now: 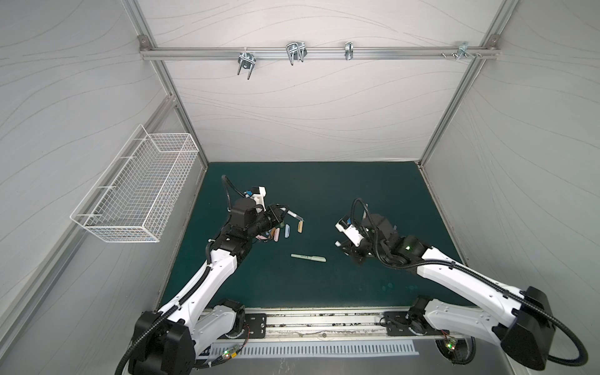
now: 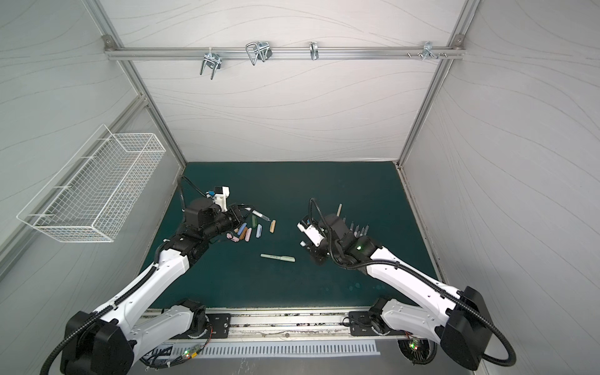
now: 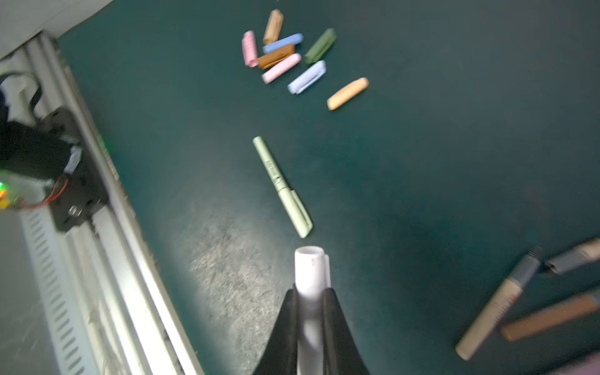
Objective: Open the pen caps
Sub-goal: 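Lay the white pen by the uncapped pens with right while left carries the cap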
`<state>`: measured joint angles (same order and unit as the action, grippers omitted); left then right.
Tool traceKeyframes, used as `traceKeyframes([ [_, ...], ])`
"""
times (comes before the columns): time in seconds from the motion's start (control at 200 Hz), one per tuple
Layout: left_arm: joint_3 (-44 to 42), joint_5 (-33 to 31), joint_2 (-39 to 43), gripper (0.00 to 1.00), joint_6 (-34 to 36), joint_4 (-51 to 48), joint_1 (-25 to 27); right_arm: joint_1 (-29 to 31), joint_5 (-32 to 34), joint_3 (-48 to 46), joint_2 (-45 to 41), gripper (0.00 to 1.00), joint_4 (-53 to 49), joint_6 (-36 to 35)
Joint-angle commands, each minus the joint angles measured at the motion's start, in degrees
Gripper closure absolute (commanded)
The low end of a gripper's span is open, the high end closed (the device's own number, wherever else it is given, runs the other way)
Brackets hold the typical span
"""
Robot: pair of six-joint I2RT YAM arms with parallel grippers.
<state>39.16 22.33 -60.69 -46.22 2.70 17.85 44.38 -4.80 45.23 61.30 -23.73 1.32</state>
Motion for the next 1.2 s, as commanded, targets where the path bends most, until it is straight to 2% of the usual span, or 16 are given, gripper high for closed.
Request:
traceKeyframes([
  [0.0, 2.36, -3.51, -4.5, 1.0, 2.87, -0.92, 7.0, -7.54, 4.28, 3.99, 0.51, 1.0, -4.96, 9.11],
  [0.195, 7.04, -7.38, -17.01, 1.0, 2.86, 1.61, 19.21, -17.77, 1.24, 7.43, 1.42, 1.0, -9.08, 14.78],
  [0.3, 9.8, -6.65, -24.59, 1.0, 1.38, 4.2, 22.8, -22.65, -2.36, 8.18, 2.6, 1.0, -9.48, 16.07],
  [0.41, 12.89, -3.82, -31.61, 1.0, -1.05, 7.88, 24.49, -25.56, -4.24, 8.39, 4.18, 1.0, -9.15, 15.96],
  [0.605, 22.16, -2.75, -42.88, 1.0, -1.55, 6.31, 27.59, -27.8, -5.97, 8.12, 6.69, 1.0, -7.59, 16.01],
  [0.995, 35.49, 0.69, -57.42, 1.0, -4.32, 4.85, 28.37, -30.19, -6.94, 6.97, 8.97, 1.0, -5.61, 16.16],
  [1.15, 38.8, 0.26, -60.71, 1.0, -4.17, 2.98, 28.36, -30.35, -7.33, 6.8, 9.2, 1.0, -5.41, 16.1],
  [1.195, 39.55, 0.26, -61.68, 0.97, -3.98, 2.39, 28.36, -30.39, -7.25, 6.8, 9.28, 1.0, -5.37, 16.06],
])
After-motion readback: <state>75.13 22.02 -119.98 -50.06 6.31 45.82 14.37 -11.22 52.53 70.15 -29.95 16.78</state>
